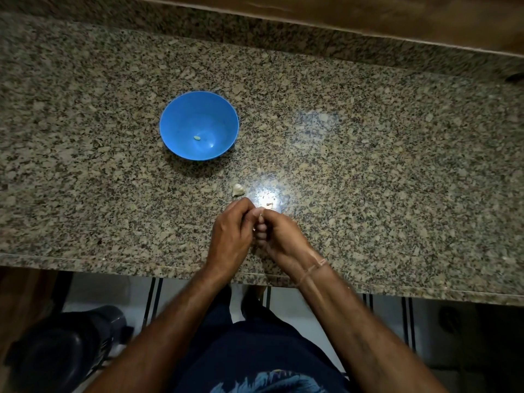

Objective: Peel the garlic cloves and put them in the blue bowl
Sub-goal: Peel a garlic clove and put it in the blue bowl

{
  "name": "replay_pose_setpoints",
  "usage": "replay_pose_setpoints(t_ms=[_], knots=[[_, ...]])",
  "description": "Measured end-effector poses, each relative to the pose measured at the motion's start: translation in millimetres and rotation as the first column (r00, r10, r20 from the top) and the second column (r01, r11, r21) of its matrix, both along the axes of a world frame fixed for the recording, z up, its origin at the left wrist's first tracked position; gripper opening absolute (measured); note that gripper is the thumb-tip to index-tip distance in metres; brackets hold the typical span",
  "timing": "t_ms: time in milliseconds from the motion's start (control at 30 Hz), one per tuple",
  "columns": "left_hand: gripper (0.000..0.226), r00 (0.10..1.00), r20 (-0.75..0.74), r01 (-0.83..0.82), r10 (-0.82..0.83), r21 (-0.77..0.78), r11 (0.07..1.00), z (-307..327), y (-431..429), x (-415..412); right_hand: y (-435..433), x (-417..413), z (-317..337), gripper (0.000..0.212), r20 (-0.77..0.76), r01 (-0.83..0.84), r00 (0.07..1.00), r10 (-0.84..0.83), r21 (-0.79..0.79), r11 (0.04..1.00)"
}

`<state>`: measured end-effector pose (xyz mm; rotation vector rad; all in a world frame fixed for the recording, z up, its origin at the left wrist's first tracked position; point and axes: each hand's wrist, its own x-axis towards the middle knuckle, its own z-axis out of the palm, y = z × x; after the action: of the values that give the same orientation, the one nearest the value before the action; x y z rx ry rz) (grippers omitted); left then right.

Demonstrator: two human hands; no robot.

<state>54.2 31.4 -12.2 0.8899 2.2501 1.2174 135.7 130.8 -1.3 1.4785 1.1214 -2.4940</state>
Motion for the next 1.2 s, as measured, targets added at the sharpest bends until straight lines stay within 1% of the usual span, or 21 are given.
replay_pose_setpoints(t_ms=[67,100,133,167,233,267,300,333,400,433,467,533,567,633,733,767,833,933,1000,1100,1200], knots=[[0.023,1.0,0.028,-0.013,0.012,0.006,1.0,-3.8,-1.4,-0.7,-1.4,0.0,1.0,0.035,-0.02,0.069,0.997,-0.071,-0.105,0.992],[0.023,0.995,0.098,-0.028,0.029,-0.006,1.0,-2.8,-1.3,-0.6,-3.2,1.8,1.7,0.033,-0.044,0.069,0.996,-0.073,-0.079,0.994],[0.024,0.975,0.216,-0.047,0.051,-0.023,0.999,-0.5,-0.7,-0.5,-5.1,3.8,2.0,0.031,-0.067,0.046,0.997,-0.043,0.032,0.998],[0.026,0.928,0.365,-0.067,0.076,-0.036,0.997,2.9,0.9,0.6,-6.1,6.4,-0.3,0.029,-0.078,0.003,0.997,0.012,0.198,0.98],[0.029,0.761,0.64,-0.097,0.103,-0.044,0.994,8.9,4.9,1.5,-6.1,9.1,-4.7,0.031,-0.037,-0.092,0.99,0.132,0.534,0.84],[0.031,0.697,0.709,-0.107,0.108,-0.046,0.993,10.1,6.3,0.8,-5.5,8.8,-4.6,0.031,-0.01,-0.123,0.987,0.162,0.609,0.784],[0.032,0.689,0.717,-0.103,0.105,-0.046,0.994,9.9,6.7,0.3,-5.2,8.5,-4.0,0.031,0.004,-0.127,0.987,0.158,0.616,0.777],[0.034,0.75,0.654,-0.082,0.095,-0.049,0.995,10.2,6.5,0.5,-4.4,7.8,-0.8,0.031,0.009,-0.11,0.992,0.126,0.561,0.821],[0.031,0.929,0.365,-0.032,0.057,-0.074,0.997,7.5,3.8,2.3,-3.3,6.1,3.2,0.028,0.008,-0.047,0.999,0.047,0.334,0.941],[0.028,0.969,0.241,-0.034,0.051,-0.074,0.997,6.3,2.6,2.6,-2.4,5.9,3.1,0.027,0.008,-0.03,1.0,0.029,0.225,0.974],[0.024,0.982,0.181,-0.051,0.06,-0.058,0.997,5.6,1.7,2.1,-1.3,6.3,1.8,0.026,0.0,-0.022,1.0,0.023,0.145,0.989],[0.018,0.979,0.187,-0.078,0.082,-0.031,0.996,4.0,-0.2,-0.5,0.5,8.7,-0.2,0.023,-0.062,-0.013,0.998,0.018,0.075,0.997],[0.018,0.972,0.22,-0.081,0.085,-0.03,0.996,3.2,-1.1,-2.3,1.2,10.7,-1.9,0.022,-0.097,-0.017,0.995,0.026,0.094,0.995],[0.022,0.943,0.322,-0.074,0.08,-0.03,0.997,3.4,-0.9,-4.7,1.4,14.2,-3.0,0.021,-0.139,-0.051,0.987,0.082,0.216,0.975],[0.028,0.888,0.453,-0.074,0.079,-0.029,0.997,5.4,1.1,-4.6,1.7,15.0,-5.4,0.021,-0.106,-0.115,0.978,0.181,0.452,0.885],[0.029,0.889,0.452,-0.071,0.079,-0.035,0.997,5.1,1.5,-4.3,2.2,14.4,-5.6,0.022,-0.072,-0.135,0.977,0.202,0.525,0.84],[0.027,0.926,0.371,-0.055,0.067,-0.044,0.998,3.7,0.9,-3.1,4.9,13.0,-4.2,0.026,0.001,-0.177,0.975,0.22,0.598,0.782],[0.018,0.97,0.225,-0.082,0.091,-0.051,0.995,3.9,1.7,-2.6,8.2,11.7,-0.7,0.03,0.035,-0.207,0.974,0.224,0.535,0.819],[0.018,0.975,0.204,-0.082,0.092,-0.06,0.995,3.3,2.4,-3.0,8.2,11.9,-1.0,0.03,0.04,-0.215,0.971,0.235,0.572,0.792],[0.024,0.959,0.254,-0.095,0.124,-0.125,0.988,1.6,4.1,-4.5,4.9,13.2,-7.1,0.023,0.08,-0.198,0.975,0.207,0.735,0.649],[0.026,0.929,0.321,-0.138,0.183,-0.158,0.978,1.6,6.1,-6.1,5.5,15.0,-11.2,0.011,0.104,-0.209,0.969,0.225,0.831,0.515]])
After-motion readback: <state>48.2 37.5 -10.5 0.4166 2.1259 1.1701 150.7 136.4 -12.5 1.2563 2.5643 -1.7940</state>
